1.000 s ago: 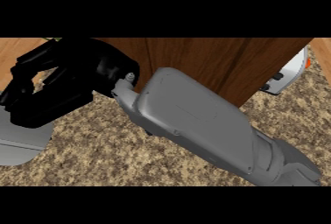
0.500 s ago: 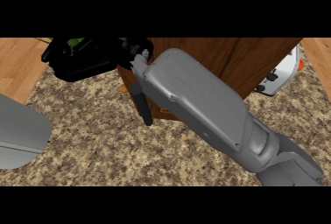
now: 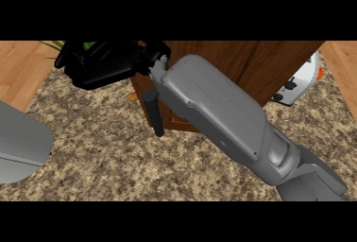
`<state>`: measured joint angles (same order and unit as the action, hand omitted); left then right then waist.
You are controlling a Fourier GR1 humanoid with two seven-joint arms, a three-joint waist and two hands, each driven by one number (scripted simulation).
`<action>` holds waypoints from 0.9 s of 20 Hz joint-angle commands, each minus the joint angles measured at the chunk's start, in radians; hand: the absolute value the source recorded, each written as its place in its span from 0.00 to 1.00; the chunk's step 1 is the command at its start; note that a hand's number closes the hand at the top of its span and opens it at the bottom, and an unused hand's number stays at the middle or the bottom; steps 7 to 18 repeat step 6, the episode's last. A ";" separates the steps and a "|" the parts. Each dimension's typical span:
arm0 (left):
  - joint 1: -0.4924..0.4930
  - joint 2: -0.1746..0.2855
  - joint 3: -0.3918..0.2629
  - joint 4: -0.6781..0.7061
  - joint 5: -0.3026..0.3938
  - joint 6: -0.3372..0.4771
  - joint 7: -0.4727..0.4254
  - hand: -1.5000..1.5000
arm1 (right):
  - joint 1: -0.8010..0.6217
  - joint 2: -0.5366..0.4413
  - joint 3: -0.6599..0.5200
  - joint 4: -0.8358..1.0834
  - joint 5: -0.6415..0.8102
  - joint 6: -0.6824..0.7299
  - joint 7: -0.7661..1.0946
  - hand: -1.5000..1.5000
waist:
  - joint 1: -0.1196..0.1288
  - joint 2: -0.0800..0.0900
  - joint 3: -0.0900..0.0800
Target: Pick up the wine, place it into the cabinet and close the cabinet
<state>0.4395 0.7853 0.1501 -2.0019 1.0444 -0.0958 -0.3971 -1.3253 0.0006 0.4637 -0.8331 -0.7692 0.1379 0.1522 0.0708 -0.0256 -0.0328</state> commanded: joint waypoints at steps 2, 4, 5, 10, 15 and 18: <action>-0.020 -0.017 -0.035 -0.015 0.011 0.007 0.012 0.00 | 0.042 -0.175 -0.091 0.138 0.018 -0.048 -0.037 1.00 | -0.070 0.060 0.031; -0.023 -0.018 -0.056 -0.040 0.007 0.017 0.024 0.00 | 0.052 -0.163 -0.079 0.143 0.024 -0.051 -0.070 1.00 | -0.069 0.060 0.031; -0.022 -0.019 -0.058 -0.043 0.000 0.029 0.026 0.00 | 0.050 -0.168 -0.086 0.142 0.009 -0.048 -0.060 1.00 | -0.072 0.057 0.032; -0.024 -0.019 -0.068 -0.053 0.010 0.030 0.038 0.00 | 0.048 -0.162 -0.076 0.150 0.016 -0.052 -0.068 1.00 | -0.070 0.059 0.032; -0.024 -0.019 -0.068 -0.053 0.010 0.030 0.038 0.00 | 0.048 -0.162 -0.076 0.150 0.016 -0.052 -0.068 1.00 | -0.070 0.059 0.032; -0.024 -0.019 -0.068 -0.053 0.010 0.030 0.038 0.00 | 0.048 -0.162 -0.076 0.150 0.016 -0.052 -0.068 1.00 | -0.070 0.059 0.032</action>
